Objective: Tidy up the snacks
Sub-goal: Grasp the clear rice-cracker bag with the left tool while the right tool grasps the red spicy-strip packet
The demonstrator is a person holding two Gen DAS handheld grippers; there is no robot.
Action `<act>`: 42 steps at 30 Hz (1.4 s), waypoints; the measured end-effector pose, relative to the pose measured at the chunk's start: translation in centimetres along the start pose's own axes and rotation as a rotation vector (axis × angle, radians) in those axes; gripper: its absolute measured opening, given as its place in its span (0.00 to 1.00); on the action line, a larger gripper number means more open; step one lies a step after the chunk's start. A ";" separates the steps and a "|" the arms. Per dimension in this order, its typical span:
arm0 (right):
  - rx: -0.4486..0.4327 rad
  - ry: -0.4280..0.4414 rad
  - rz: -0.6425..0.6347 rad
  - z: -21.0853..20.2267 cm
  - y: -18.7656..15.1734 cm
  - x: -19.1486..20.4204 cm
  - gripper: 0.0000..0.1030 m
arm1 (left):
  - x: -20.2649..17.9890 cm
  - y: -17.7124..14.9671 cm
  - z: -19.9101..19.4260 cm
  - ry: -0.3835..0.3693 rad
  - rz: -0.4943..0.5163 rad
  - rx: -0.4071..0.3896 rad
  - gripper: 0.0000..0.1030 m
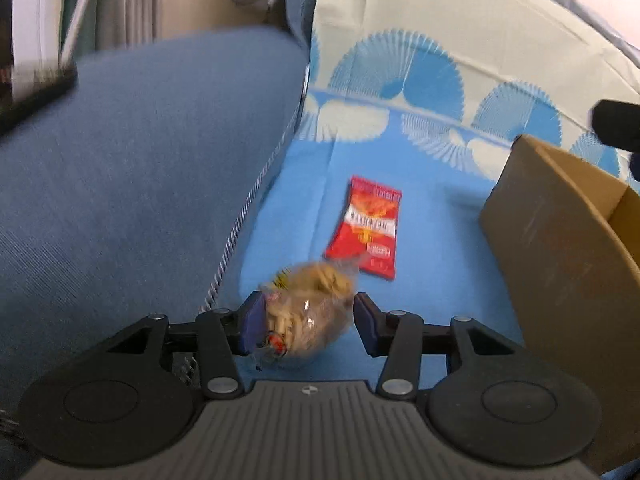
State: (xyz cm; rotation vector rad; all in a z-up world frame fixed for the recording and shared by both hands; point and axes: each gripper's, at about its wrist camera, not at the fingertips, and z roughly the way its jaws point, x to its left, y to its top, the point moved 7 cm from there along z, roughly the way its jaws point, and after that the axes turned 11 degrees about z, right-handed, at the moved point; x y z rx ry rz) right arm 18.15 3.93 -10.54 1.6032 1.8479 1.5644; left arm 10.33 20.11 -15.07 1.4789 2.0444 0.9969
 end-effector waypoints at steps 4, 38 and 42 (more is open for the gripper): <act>0.023 0.018 0.008 0.0 -0.6 0.5 0.59 | 0.8 -0.2 0.4 -0.015 -0.061 0.012 0.59; 0.692 -0.111 -0.073 25.1 -8.0 2.7 0.51 | 1.2 -0.1 1.7 -0.111 -0.128 -0.022 0.79; 0.688 -0.080 -0.085 23.8 -7.6 2.2 0.47 | 1.4 -0.1 1.8 -0.115 -0.141 -0.020 0.76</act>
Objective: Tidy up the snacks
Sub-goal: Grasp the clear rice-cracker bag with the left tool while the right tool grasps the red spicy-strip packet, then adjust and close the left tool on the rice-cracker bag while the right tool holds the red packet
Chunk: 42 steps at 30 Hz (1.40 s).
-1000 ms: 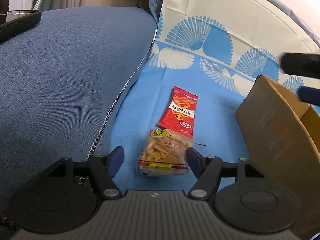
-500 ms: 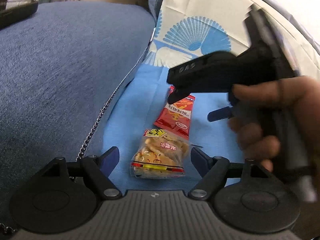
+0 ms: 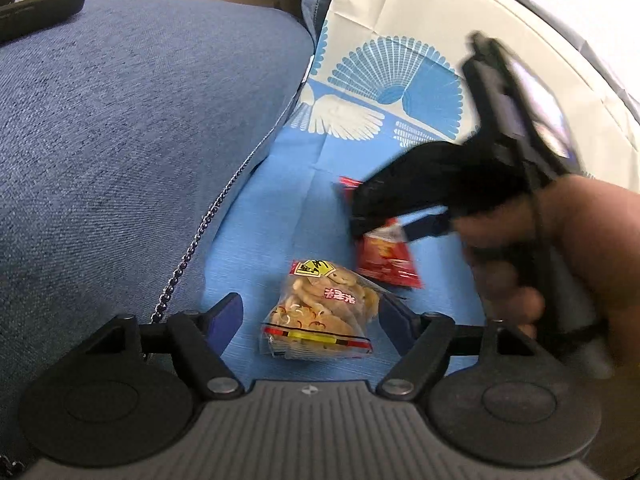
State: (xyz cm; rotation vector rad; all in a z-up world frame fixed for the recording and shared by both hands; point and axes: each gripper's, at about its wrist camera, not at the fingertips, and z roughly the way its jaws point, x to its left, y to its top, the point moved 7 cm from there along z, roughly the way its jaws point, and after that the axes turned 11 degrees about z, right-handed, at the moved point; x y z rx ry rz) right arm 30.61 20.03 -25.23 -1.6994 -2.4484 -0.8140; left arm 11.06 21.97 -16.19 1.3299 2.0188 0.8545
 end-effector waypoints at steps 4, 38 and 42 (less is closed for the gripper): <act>-0.048 -0.020 0.003 -3.3 -0.1 -1.5 0.46 | 0.3 -0.1 -0.1 -0.002 -0.012 0.003 0.72; -0.091 0.016 0.069 -13.3 -18.7 -2.1 0.47 | -1.2 -2.4 -3.8 -0.091 0.053 0.177 0.59; -0.058 0.020 0.086 -12.2 -19.0 -2.3 0.50 | -1.1 -2.7 -2.7 -0.086 0.037 0.212 0.69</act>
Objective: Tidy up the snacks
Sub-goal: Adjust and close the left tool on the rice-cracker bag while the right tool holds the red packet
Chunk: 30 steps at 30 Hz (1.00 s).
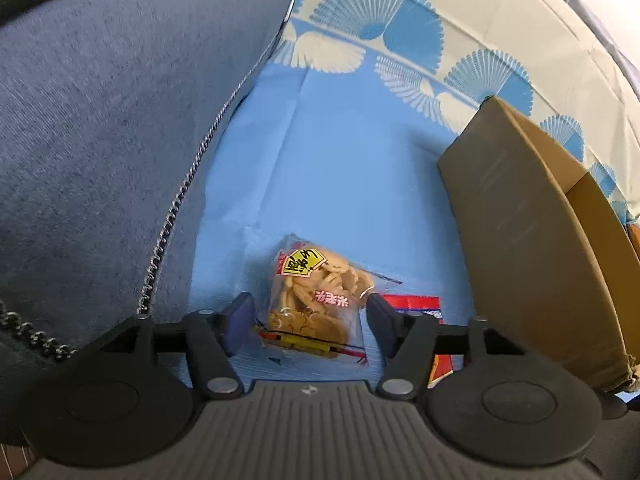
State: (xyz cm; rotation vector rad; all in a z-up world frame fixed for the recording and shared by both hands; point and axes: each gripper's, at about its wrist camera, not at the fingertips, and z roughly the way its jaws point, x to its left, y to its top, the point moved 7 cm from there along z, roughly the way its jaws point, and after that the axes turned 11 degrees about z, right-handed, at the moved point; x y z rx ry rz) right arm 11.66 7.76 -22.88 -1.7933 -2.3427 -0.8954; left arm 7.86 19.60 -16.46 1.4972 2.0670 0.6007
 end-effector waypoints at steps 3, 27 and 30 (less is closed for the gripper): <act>0.003 0.006 -0.010 -0.1 -0.1 0.2 0.53 | 0.1 -0.1 0.6 -0.020 -0.016 0.029 0.75; 0.016 0.009 -0.023 0.3 -0.1 -0.2 0.56 | 0.3 -0.1 1.6 -0.019 -0.030 0.062 0.78; 0.016 0.009 -0.022 0.3 -0.1 -0.2 0.56 | 0.3 -0.1 1.6 -0.018 -0.031 0.061 0.78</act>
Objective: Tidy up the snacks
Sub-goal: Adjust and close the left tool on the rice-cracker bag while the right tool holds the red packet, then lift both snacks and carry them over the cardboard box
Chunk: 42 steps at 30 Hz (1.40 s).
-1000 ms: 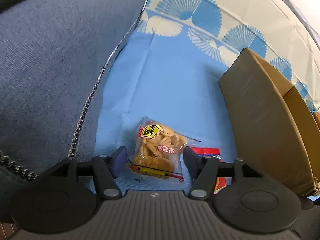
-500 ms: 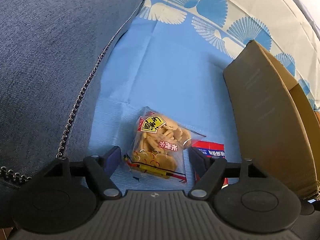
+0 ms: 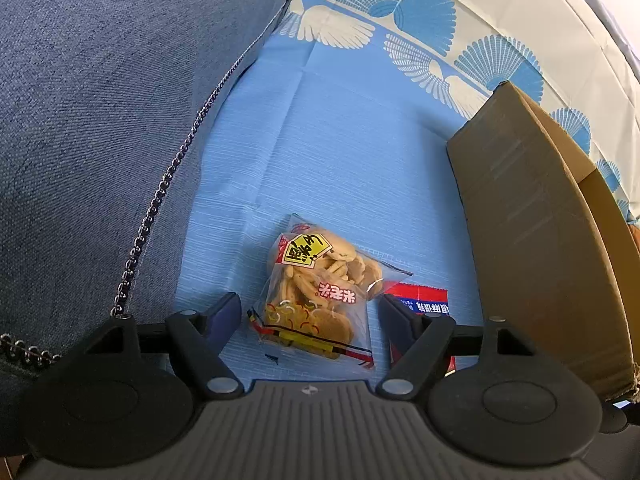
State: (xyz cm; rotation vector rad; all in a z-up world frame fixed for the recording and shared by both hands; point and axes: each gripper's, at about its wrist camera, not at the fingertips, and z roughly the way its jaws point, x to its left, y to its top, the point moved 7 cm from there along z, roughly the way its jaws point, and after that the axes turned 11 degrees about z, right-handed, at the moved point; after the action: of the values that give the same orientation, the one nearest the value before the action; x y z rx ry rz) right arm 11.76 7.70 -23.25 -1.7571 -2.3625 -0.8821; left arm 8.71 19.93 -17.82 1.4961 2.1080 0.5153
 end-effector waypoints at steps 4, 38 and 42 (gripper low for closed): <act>0.001 0.001 -0.001 0.0 0.0 0.0 0.56 | 0.0 0.1 0.0 0.000 -0.001 -0.002 0.78; -0.097 0.055 -0.006 -1.8 0.8 0.1 0.46 | -0.1 1.5 -2.4 0.051 0.001 -0.207 0.48; -0.163 0.083 -0.013 -3.5 1.6 0.3 0.46 | 0.1 1.7 -4.2 0.039 -0.026 -0.293 0.48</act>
State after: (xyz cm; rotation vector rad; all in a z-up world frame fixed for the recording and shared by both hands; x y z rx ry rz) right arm 12.07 6.58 -19.57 -1.7238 -2.3113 -1.1558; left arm 7.52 20.51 -13.50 1.2995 1.9768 0.8109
